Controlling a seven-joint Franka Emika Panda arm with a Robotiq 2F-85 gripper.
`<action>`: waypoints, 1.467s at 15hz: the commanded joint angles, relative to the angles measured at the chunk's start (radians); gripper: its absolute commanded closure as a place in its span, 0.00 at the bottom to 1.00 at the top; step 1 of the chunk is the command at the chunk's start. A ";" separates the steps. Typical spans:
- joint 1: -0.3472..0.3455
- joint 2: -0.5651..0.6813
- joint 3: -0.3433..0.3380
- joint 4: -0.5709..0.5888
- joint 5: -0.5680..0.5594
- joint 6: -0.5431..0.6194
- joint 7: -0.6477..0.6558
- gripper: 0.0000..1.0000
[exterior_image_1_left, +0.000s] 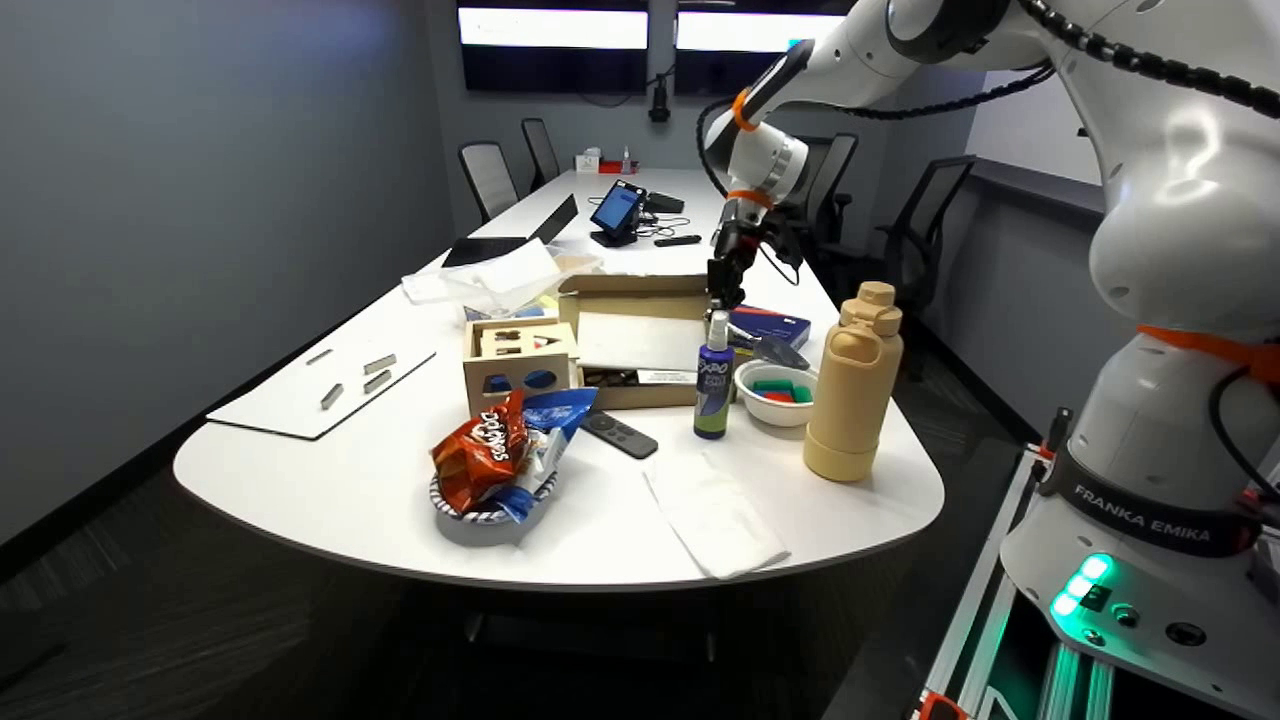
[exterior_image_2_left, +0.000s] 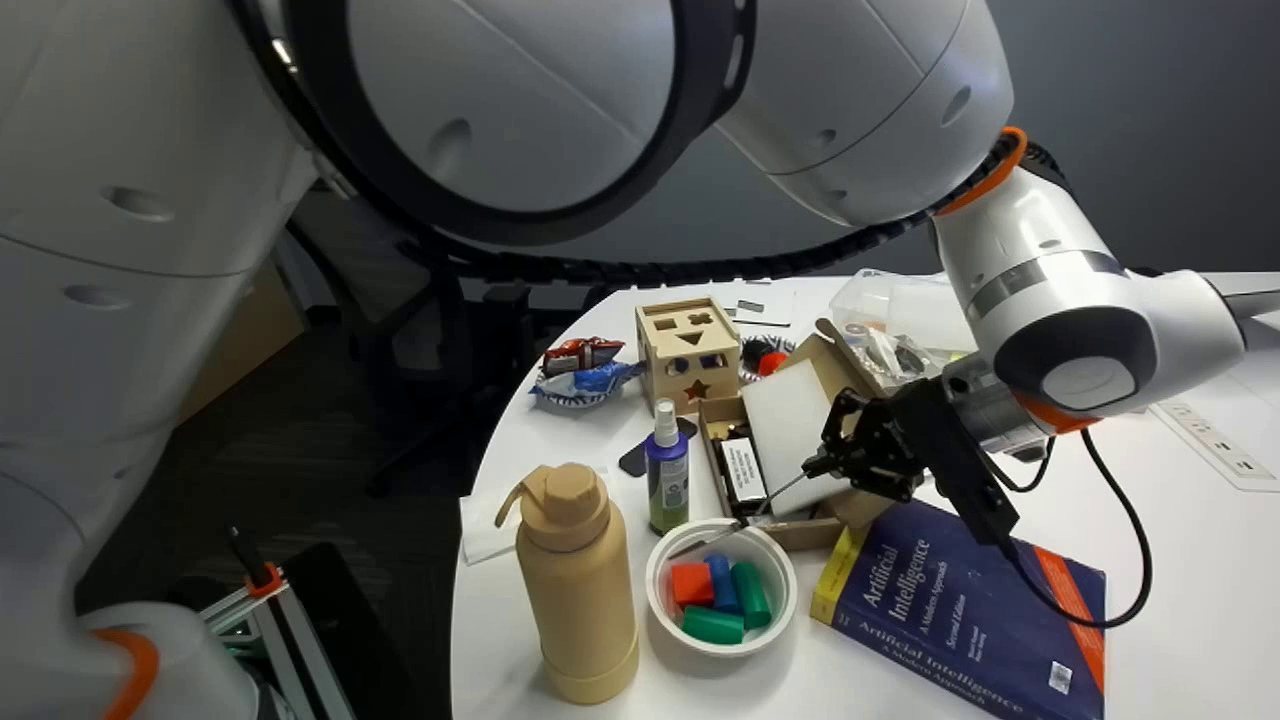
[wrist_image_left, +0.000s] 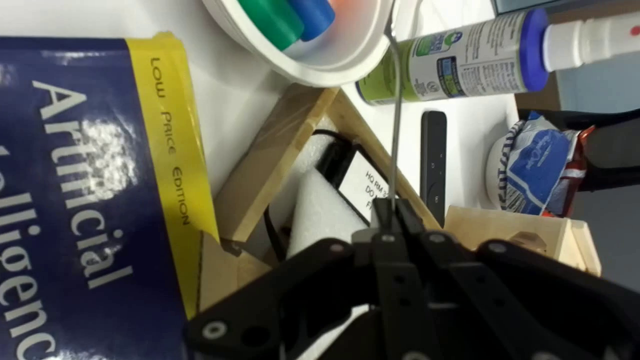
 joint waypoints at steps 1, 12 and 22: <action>-0.030 -0.047 0.000 -0.035 0.027 -0.095 -0.112 0.99; 0.020 -0.113 -0.024 -0.152 0.054 -0.152 -0.295 0.99; 0.076 -0.066 -0.025 -0.103 0.054 -0.090 -0.268 0.96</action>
